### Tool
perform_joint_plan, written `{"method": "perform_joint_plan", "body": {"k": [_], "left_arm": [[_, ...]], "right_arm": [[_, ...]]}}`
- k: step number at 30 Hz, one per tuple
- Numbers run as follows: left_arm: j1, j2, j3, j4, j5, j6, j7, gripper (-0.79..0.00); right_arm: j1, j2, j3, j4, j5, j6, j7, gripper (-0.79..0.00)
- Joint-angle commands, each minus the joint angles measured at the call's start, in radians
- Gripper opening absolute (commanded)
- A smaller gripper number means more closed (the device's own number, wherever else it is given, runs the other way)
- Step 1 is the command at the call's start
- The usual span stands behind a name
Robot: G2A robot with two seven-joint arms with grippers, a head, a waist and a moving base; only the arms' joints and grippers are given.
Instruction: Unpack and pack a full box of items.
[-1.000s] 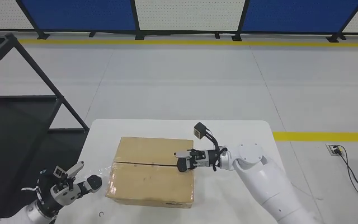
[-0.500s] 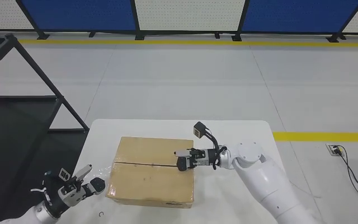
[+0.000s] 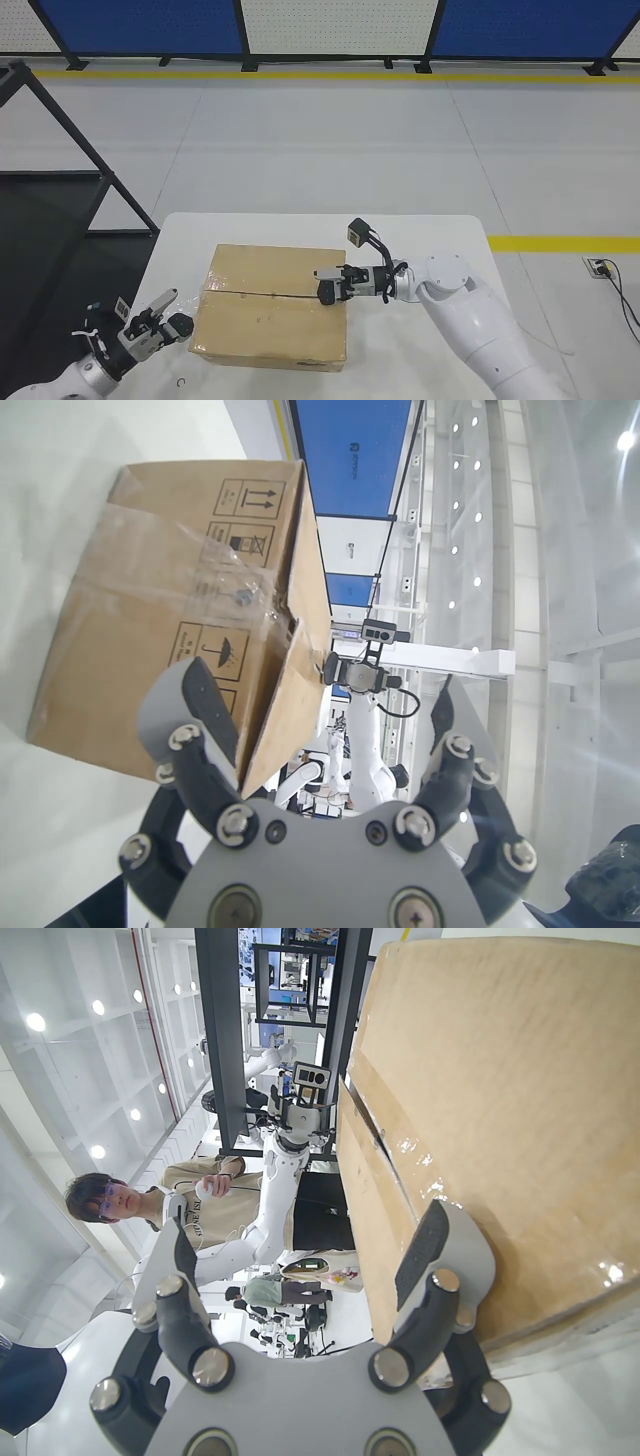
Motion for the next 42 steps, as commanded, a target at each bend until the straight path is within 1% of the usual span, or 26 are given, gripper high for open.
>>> {"method": "perform_joint_plan", "body": {"k": [1,12,23,26,28,31,34,38,40,41,42], "left_arm": [[0.0,-0.002,0.008,-0.009,0.003,0.0,0.013,0.0],[-0.015,-0.008,0.041,-0.041,0.013,0.014,0.055,0.0],[-0.036,-0.013,0.078,-0.067,0.034,0.028,0.069,0.0],[-0.035,-0.014,0.074,-0.068,0.022,0.023,0.063,0.0],[-0.025,-0.015,0.057,-0.066,-0.009,0.01,0.044,0.0],[0.0,-0.013,0.011,-0.044,-0.071,-0.013,0.0,0.0],[0.028,-0.013,-0.042,0.001,-0.139,-0.038,-0.03,0.0],[0.054,-0.018,-0.073,0.076,-0.214,-0.05,-0.018,0.0],[0.06,-0.021,-0.069,0.107,-0.237,-0.035,-0.01,0.0],[0.063,-0.021,-0.064,0.117,-0.247,-0.011,-0.022,0.0],[0.065,-0.018,-0.057,0.115,-0.232,0.019,-0.08,0.0]], "right_arm": [[0.001,-0.001,0.0,0.001,0.0,0.0,0.001,0.0],[-0.001,-0.004,0.004,0.011,0.0,-0.004,0.005,0.0],[-0.002,-0.003,0.013,0.005,-0.02,-0.01,-0.012,0.0],[-0.002,-0.004,0.011,-0.001,-0.03,-0.009,-0.012,0.0],[-0.001,-0.005,0.009,-0.002,-0.035,-0.009,-0.017,0.0],[0.006,-0.007,0.006,0.001,-0.04,-0.006,-0.016,0.0],[0.014,-0.009,0.003,0.009,-0.045,-0.006,-0.015,0.0],[0.025,-0.013,0.0,0.025,-0.046,-0.01,-0.011,0.0],[0.029,-0.015,-0.004,0.032,-0.046,-0.011,-0.006,0.0],[0.031,-0.017,-0.005,0.036,-0.045,-0.012,-0.006,0.0],[0.033,-0.018,-0.007,0.04,-0.044,-0.012,-0.005,0.0]]}}
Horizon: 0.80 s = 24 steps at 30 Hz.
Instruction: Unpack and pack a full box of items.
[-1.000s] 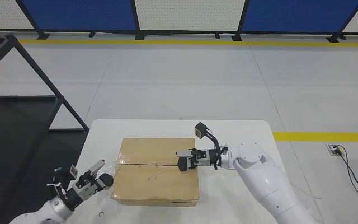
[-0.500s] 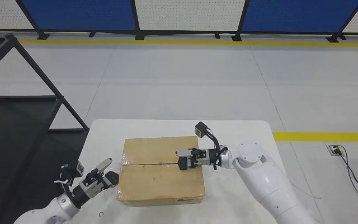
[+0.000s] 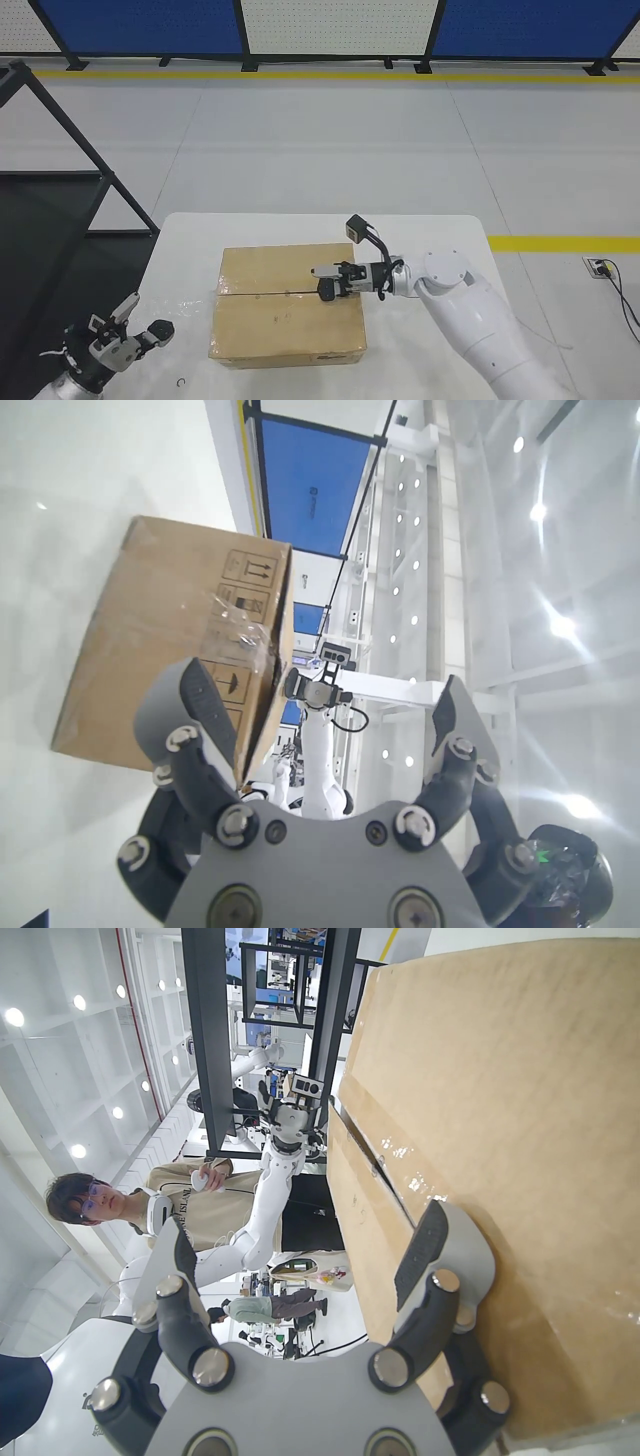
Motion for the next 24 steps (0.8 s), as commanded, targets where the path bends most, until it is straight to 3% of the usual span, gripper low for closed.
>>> {"method": "perform_joint_plan", "body": {"k": [1,10,18,24], "left_arm": [[0.002,0.003,0.007,-0.001,0.011,0.034,-0.057,0.0],[0.002,0.003,0.007,-0.002,0.013,0.032,-0.051,0.0],[0.003,-0.021,0.108,-0.08,0.156,0.068,0.372,0.0],[-0.032,-0.045,0.199,-0.079,0.127,0.1,0.552,0.0]], "right_arm": [[0.004,-0.002,-0.003,0.006,0.001,-0.001,0.002,0.0],[0.012,-0.006,-0.008,0.01,-0.012,-0.013,0.015,0.0],[0.012,-0.009,-0.01,0.008,-0.018,-0.017,0.02,0.0],[0.02,-0.013,-0.016,0.006,-0.026,-0.007,0.022,0.0]]}}
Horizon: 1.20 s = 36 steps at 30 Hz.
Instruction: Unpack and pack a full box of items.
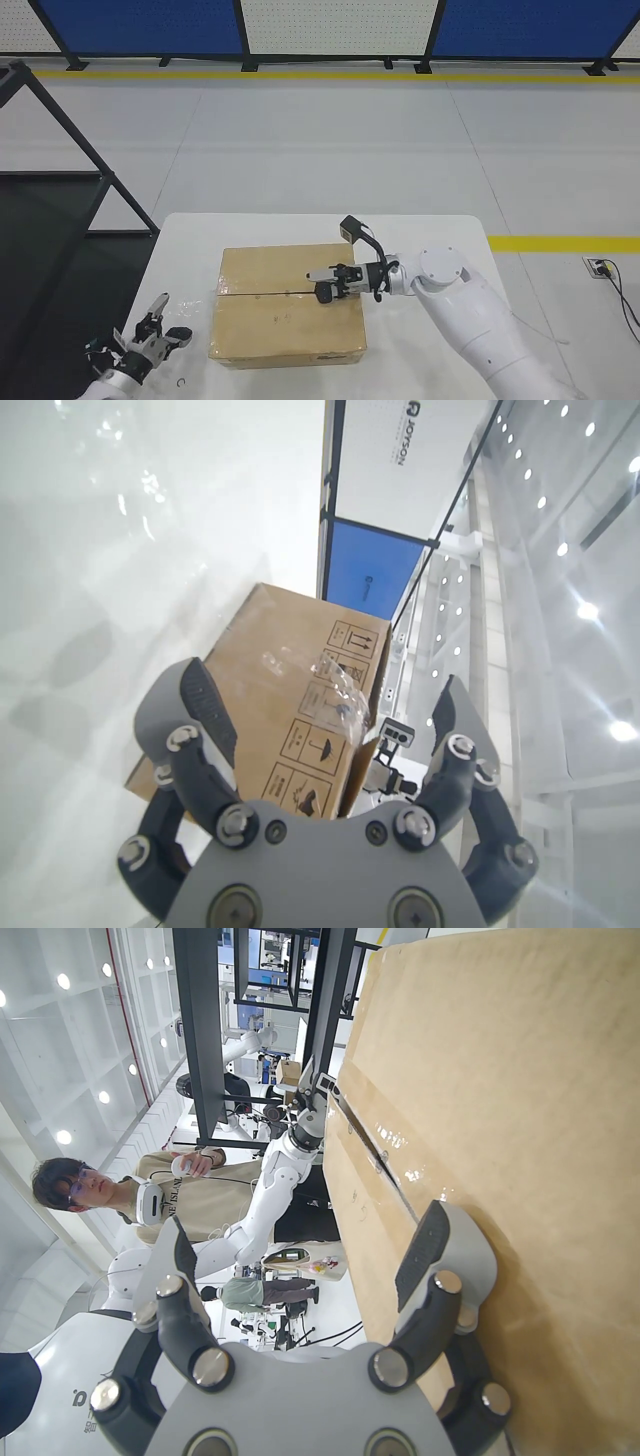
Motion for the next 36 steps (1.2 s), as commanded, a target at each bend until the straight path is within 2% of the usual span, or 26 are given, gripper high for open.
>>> {"method": "perform_joint_plan", "body": {"k": [1,7,16,23,29,36], "left_arm": [[-0.017,-0.007,0.025,0.008,-0.022,0.009,0.046,0.0],[-0.069,-0.02,0.086,0.019,-0.034,0.061,0.072,0.0],[-0.134,-0.038,0.137,0.044,-0.063,0.101,0.101,0.0],[-0.212,-0.05,0.167,0.116,-0.162,0.202,0.037,0.0],[-0.238,-0.06,0.174,0.145,-0.191,0.186,0.066,0.0],[-0.237,-0.071,0.17,0.139,-0.199,0.119,0.127,0.0]], "right_arm": [[0.002,-0.001,-0.001,0.002,-0.001,0.002,0.0,0.0],[0.005,-0.003,-0.002,0.006,-0.004,0.001,0.002,0.0],[0.002,-0.003,0.002,0.004,-0.007,0.002,0.005,0.0],[0.003,-0.004,0.004,-0.001,-0.015,0.008,0.006,0.0],[0.003,-0.004,0.005,-0.003,-0.017,0.013,0.007,0.0],[0.007,-0.007,0.002,0.002,-0.019,0.018,0.009,0.0]]}}
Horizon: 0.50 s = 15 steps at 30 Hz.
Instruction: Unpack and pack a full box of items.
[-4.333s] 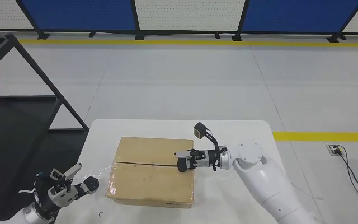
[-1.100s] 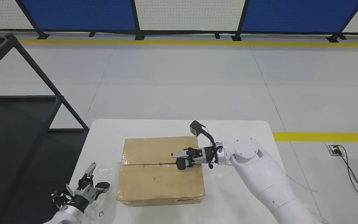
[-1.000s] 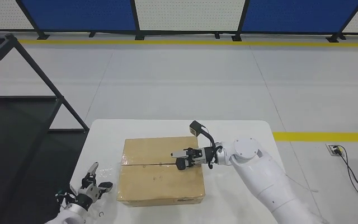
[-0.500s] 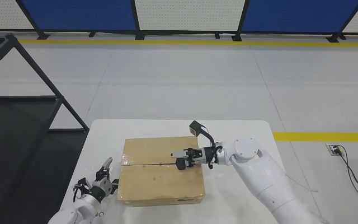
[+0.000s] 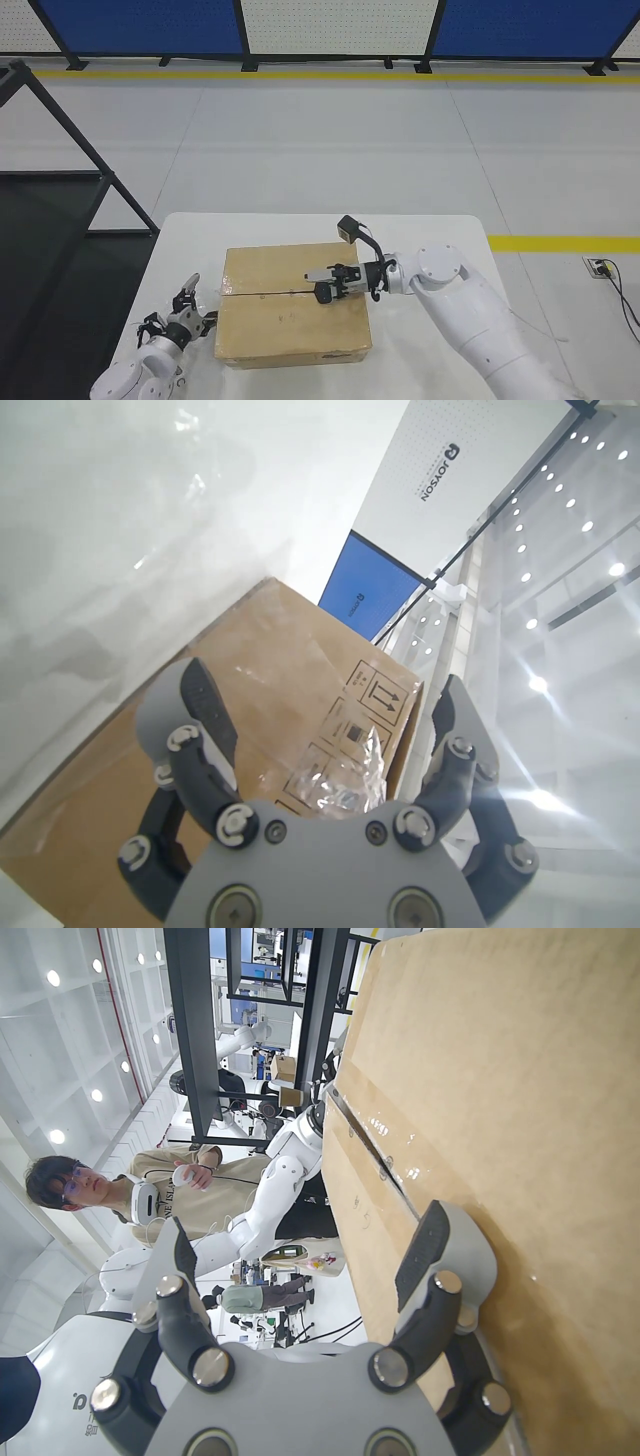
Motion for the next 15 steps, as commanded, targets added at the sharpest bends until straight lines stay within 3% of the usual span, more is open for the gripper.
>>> {"method": "perform_joint_plan", "body": {"k": [1,15], "left_arm": [[0.002,-0.003,-0.004,-0.004,-0.006,-0.021,0.021,0.0],[0.097,-0.025,-0.076,-0.111,-0.004,-0.258,0.194,0.0]], "right_arm": [[0.001,-0.001,-0.001,0.002,0.002,0.0,0.001,0.0],[0.009,-0.008,-0.004,0.021,0.006,-0.009,0.007,0.0]]}}
